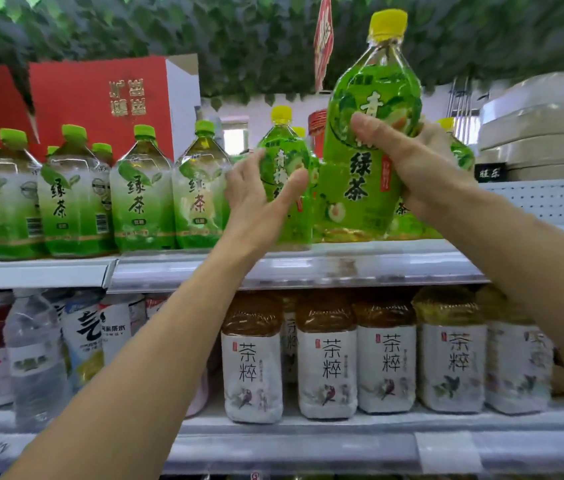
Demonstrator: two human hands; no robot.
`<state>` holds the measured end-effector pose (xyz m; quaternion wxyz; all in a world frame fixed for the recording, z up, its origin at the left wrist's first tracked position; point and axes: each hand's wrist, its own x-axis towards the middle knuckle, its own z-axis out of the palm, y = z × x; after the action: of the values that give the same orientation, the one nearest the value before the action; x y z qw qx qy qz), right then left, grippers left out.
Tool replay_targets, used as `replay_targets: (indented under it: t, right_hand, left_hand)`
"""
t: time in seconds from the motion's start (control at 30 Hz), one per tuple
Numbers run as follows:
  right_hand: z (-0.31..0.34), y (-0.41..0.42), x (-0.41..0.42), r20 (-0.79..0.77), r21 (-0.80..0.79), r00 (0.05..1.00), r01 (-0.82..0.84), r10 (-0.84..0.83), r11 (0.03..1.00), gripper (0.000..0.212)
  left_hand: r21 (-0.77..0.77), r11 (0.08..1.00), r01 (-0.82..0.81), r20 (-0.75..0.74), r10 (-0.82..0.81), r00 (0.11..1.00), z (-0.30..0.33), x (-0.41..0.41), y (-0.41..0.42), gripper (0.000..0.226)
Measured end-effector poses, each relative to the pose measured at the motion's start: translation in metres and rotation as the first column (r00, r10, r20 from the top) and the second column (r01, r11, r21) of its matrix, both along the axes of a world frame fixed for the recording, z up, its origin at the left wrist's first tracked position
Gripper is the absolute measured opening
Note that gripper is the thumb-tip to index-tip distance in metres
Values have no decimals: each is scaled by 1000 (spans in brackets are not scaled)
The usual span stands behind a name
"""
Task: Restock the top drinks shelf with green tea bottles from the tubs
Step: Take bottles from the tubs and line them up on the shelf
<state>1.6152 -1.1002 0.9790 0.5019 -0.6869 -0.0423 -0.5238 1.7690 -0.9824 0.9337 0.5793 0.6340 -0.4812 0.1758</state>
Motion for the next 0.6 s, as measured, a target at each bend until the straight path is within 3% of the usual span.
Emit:
replay_targets:
  t: [0.13, 0.2, 0.3, 0.37, 0.47, 0.6]
  right_hand:
    - [7, -30, 5, -5, 7, 989, 150, -150, 989, 92]
    - [6, -46, 12, -42, 27, 983, 181, -179, 983, 97]
    - [0, -60, 25, -117, 58, 975, 194, -187, 979, 88]
    - [-4, -64, 34, -180, 63, 968, 189, -175, 980, 92]
    - [-5, -72, 44, -259, 73, 950, 201, -176, 977, 132]
    - [-10, -81, 45, -350, -9, 915, 210, -199, 978, 147]
  left_hand:
    - [83, 995, -56, -129, 67, 989, 7, 16, -21, 106]
    - [79, 997, -19, -226, 37, 974, 6, 25, -27, 118]
    - [111, 994, 8, -299, 26, 954, 1, 32, -28, 127]
    - [155, 988, 23, -299, 25, 954, 1, 34, -27, 136]
    - [201, 980, -6, -233, 54, 971, 1, 36, -27, 139]
    - [196, 975, -103, -151, 134, 979, -1, 32, -36, 132]
